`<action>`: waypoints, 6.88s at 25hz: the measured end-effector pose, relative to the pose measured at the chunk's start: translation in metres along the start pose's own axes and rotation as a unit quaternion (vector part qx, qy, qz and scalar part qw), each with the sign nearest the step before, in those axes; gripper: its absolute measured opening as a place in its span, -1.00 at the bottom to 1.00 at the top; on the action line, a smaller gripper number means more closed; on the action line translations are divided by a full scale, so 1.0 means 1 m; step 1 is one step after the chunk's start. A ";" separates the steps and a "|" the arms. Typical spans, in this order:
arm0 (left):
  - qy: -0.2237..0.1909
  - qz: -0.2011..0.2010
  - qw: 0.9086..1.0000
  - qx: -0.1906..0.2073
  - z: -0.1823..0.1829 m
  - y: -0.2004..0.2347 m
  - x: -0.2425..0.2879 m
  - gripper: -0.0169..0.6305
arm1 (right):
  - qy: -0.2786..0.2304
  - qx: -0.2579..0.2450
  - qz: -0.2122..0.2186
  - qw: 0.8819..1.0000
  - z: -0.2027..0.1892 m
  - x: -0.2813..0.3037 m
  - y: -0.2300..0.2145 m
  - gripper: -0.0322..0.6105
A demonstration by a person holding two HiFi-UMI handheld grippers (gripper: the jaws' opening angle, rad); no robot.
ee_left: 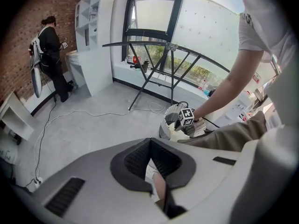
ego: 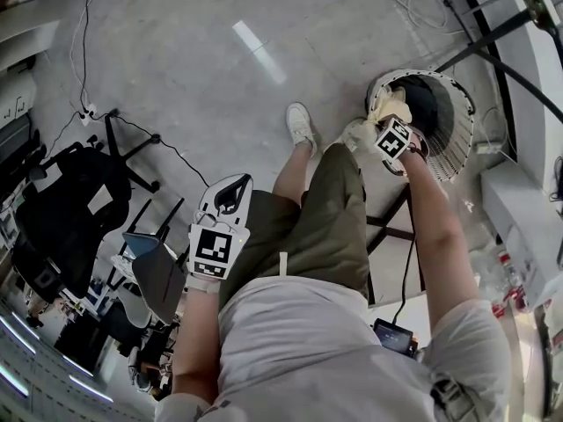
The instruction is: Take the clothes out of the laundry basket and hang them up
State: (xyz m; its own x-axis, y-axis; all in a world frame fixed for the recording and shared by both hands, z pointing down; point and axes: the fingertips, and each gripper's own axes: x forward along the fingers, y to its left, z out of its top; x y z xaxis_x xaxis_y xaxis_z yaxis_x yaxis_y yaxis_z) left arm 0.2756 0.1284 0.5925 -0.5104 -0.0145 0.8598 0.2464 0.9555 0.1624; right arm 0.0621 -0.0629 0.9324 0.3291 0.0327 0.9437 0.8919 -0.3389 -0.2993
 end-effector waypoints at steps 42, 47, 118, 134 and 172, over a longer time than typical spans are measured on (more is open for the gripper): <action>-0.282 -0.098 0.949 0.101 0.249 -0.017 -0.057 -0.16 | -0.645 0.010 -0.338 0.686 0.285 -0.732 0.124 -0.84; -0.339 -0.007 0.939 0.062 0.277 0.043 -0.096 -0.88 | -0.641 0.021 -0.357 0.679 0.280 -0.744 0.116 -0.84; -0.195 -0.200 0.899 0.337 0.962 0.223 0.300 -0.82 | -0.355 0.544 -0.492 0.580 0.282 -0.708 -0.548 -0.72; -0.201 -0.221 0.879 0.371 0.946 0.210 0.269 -0.27 | -0.392 0.554 -0.514 0.525 0.295 -0.722 -0.503 -0.21; -0.147 -0.492 0.590 0.623 0.468 -0.149 0.013 -0.27 | -0.339 0.728 -0.575 0.159 0.157 -0.497 0.142 -0.21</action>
State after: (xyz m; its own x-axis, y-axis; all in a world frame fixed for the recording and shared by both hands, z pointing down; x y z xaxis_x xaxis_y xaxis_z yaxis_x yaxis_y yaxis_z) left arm -0.1533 0.1237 0.3528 -0.0684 -0.8660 0.4954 -0.9918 0.0054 -0.1274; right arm 0.0744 0.0206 0.3984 -0.7929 -0.4526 0.4080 -0.5518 0.8174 -0.1655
